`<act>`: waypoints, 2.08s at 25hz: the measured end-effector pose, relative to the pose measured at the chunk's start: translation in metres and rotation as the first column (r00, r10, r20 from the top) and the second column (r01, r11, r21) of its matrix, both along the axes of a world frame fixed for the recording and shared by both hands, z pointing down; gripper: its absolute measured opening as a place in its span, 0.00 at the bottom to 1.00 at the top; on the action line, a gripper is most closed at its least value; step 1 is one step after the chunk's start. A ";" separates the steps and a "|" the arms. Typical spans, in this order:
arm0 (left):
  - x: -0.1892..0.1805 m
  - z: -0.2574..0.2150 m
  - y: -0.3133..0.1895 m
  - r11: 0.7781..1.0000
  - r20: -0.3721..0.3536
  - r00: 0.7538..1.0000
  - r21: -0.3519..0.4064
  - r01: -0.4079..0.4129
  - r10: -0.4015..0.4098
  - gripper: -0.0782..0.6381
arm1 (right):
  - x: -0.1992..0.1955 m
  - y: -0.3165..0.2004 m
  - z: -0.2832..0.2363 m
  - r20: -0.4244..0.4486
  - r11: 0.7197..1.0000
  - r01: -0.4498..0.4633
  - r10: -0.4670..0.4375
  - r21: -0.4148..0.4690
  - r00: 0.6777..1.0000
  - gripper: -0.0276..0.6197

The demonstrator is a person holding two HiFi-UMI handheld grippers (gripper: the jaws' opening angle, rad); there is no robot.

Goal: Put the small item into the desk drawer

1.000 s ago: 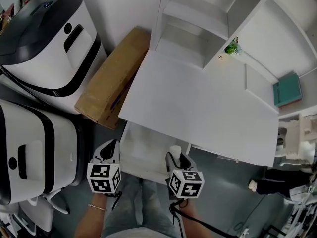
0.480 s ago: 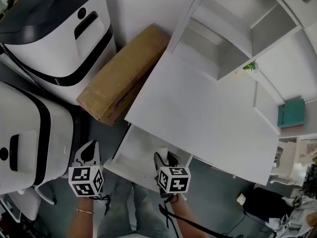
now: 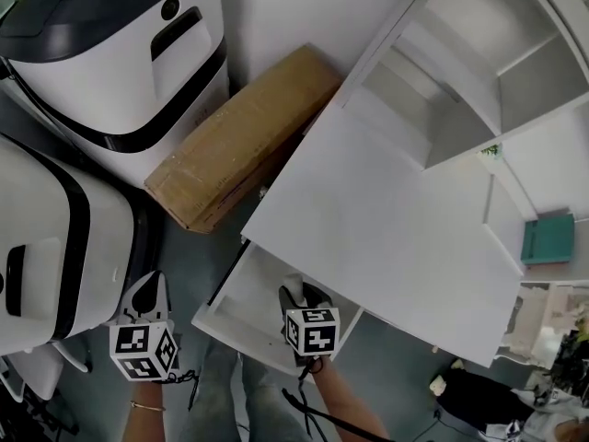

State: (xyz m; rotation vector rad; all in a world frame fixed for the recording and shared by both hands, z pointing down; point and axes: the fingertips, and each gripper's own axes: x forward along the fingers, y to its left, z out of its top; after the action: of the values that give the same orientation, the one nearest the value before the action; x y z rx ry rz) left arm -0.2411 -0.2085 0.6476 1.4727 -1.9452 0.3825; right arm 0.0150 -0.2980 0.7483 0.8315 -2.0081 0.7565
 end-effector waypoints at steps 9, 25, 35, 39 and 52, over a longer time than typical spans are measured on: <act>-0.009 0.015 0.007 0.999 -0.003 0.999 -0.005 0.037 -0.037 0.11 | -0.013 -0.004 0.042 -0.049 0.998 0.061 -0.061 -0.014 0.997 0.32; -0.014 0.030 0.018 0.997 -0.031 0.997 -0.042 0.064 -0.065 0.11 | -0.020 -0.008 0.077 -0.099 0.996 0.088 -0.088 -0.009 0.991 0.32; -0.011 0.028 0.012 0.998 -0.037 0.998 -0.036 0.055 -0.056 0.11 | -0.021 -0.008 0.075 -0.078 0.995 0.095 -0.096 -0.012 0.992 0.33; -0.011 0.021 0.008 0.999 -0.036 0.998 -0.026 0.046 -0.047 0.11 | -0.019 -0.006 0.063 -0.068 0.995 0.096 -0.096 -0.013 0.993 0.33; 0.016 -0.039 -0.026 0.995 -0.002 0.998 0.077 -0.068 0.068 0.11 | 0.003 0.006 -0.048 0.019 0.995 0.038 -0.040 0.087 0.999 0.29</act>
State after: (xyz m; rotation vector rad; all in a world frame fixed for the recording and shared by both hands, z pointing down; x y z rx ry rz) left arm -0.2248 -0.2347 0.6090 1.5908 -1.9289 0.3375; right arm 0.0184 -0.2919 0.7008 0.8342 -2.0823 0.6623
